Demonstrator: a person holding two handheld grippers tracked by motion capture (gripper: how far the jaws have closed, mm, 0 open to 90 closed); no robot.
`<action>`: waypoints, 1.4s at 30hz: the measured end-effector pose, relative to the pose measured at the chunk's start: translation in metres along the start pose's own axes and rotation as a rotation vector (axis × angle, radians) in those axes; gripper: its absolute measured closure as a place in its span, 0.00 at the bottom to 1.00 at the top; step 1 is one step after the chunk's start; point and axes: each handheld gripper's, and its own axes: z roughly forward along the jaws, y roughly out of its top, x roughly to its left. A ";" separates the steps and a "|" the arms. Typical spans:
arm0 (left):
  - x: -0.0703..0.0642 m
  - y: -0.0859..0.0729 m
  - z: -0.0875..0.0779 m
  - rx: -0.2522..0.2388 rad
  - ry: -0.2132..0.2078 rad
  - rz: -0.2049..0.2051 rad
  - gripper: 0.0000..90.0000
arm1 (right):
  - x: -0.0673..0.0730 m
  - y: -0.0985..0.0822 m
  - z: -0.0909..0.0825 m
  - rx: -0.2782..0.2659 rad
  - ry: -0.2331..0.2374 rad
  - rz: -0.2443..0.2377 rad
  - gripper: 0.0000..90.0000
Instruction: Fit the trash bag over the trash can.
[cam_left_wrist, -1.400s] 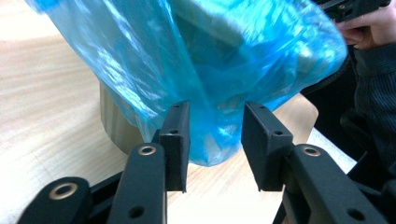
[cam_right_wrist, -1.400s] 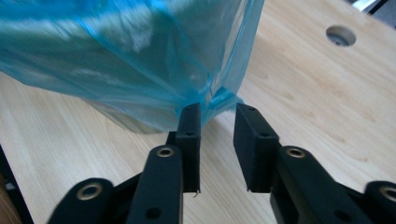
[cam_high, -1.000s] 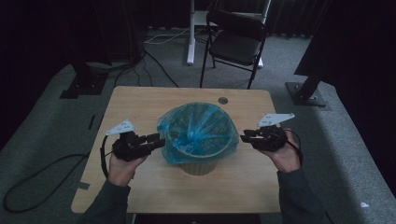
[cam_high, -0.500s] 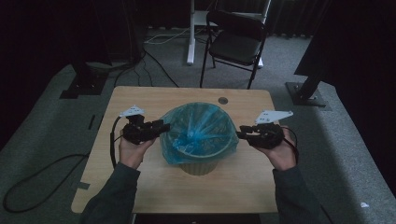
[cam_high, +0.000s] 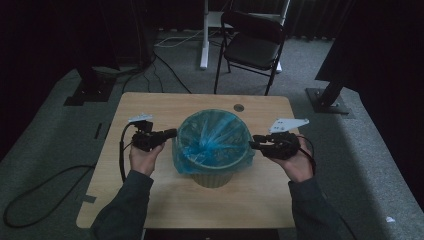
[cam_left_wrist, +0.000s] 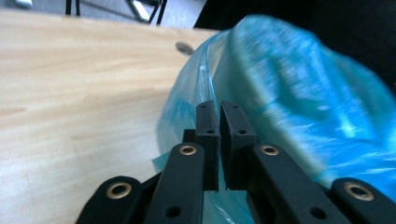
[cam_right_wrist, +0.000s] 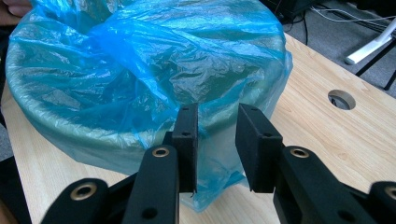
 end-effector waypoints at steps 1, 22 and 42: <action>0.002 -0.002 0.003 0.017 0.001 -0.002 0.98 | 0.000 0.000 0.001 -0.004 0.001 0.005 0.71; 0.015 -0.008 -0.007 0.005 0.011 -0.029 0.76 | -0.006 0.001 0.008 -0.044 0.070 0.071 0.83; -0.037 0.002 -0.029 -0.044 -0.094 0.057 0.62 | -0.002 0.003 0.006 -0.030 0.057 0.043 0.99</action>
